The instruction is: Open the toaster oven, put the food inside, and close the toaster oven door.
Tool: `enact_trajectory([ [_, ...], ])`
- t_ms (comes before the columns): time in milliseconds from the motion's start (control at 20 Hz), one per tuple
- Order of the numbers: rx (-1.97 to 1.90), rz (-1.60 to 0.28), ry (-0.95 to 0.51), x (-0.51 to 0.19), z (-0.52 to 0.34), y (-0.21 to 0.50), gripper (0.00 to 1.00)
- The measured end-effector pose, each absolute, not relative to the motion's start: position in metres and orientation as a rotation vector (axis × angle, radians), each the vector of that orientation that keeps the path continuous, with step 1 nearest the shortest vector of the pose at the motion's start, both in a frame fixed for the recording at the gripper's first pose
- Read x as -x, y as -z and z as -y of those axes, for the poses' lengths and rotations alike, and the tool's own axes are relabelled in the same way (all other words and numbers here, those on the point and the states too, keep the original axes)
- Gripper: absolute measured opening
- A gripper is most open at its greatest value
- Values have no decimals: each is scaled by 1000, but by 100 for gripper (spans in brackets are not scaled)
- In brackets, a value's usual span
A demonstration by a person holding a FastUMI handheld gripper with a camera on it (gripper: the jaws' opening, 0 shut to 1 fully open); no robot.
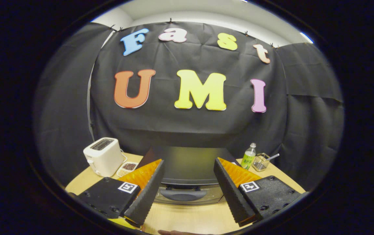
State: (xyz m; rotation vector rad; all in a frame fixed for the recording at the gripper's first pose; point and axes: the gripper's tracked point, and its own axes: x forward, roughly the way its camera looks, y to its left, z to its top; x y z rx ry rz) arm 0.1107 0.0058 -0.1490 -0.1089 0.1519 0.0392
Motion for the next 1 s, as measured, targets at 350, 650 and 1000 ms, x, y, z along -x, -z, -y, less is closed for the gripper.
enact_trajectory([
  [350,97,-282,-55,-145,-7,215,99],
  [650,39,-300,-74,-149,11,241,100],
  [1000,26,-268,-109,-119,13,253,100],
])
